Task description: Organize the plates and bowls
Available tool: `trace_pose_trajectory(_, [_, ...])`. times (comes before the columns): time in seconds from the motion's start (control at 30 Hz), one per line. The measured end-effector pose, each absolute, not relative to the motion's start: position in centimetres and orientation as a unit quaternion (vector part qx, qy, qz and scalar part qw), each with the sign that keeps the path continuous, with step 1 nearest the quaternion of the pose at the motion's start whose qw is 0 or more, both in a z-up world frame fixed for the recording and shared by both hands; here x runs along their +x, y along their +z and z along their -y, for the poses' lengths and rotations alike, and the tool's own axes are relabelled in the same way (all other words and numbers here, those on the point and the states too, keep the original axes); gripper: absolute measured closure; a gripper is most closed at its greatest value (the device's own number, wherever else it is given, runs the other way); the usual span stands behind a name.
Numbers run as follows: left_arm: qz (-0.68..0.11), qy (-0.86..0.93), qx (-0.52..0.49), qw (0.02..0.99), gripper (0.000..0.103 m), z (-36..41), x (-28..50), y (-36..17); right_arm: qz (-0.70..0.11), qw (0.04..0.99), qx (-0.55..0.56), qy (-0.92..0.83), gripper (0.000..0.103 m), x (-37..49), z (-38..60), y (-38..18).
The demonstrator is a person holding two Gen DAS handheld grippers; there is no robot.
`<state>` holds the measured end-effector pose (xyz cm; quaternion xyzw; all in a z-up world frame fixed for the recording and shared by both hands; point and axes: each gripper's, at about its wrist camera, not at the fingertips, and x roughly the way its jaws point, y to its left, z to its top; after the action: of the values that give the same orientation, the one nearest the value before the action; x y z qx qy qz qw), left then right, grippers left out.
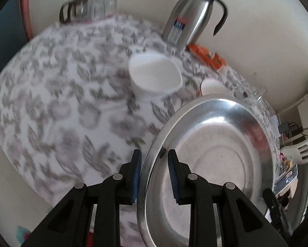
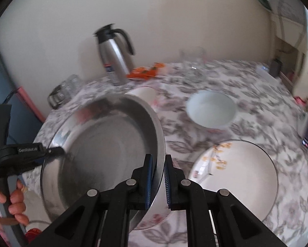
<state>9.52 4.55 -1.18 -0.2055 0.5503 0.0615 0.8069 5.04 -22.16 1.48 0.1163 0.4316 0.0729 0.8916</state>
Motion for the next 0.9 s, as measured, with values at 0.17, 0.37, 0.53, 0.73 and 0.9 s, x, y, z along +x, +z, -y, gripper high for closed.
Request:
trace_pose_trajectory(0.17, [-0.562,0.069,-0.224,0.793,0.076,-2.5,9.9,-3.4,-0.461,0.878,0.121,0.050,0.091,5.8,24.3,-1.4])
trace_pose_trajectory(0.37, [-0.563,0.062,-0.233,0.790,0.076,-1.9,10.0,-5.6,-0.488,0.865,0.113,0.043,0.091,6.4,24.9,-3.8])
trace_pose_trajectory(0.53, [-0.570,0.068,-0.228,0.786,0.076,-1.9,9.9,-6.4,-0.491,0.865,0.091,0.043,0.090,6.6,24.3,-4.3])
trace_pose_trajectory(0.73, [-0.581,0.064,-0.218,0.782,0.076,-1.4,10.0,-6.9,-0.500,0.860,0.090,0.037,0.090,6.9,24.4,-4.9])
trace_pose_trajectory(0.9, [-0.601,0.073,-0.221,0.765,0.076,-1.6,10.0,-8.1,-0.509,0.856,0.083,0.041,0.089,7.0,24.1,-5.3])
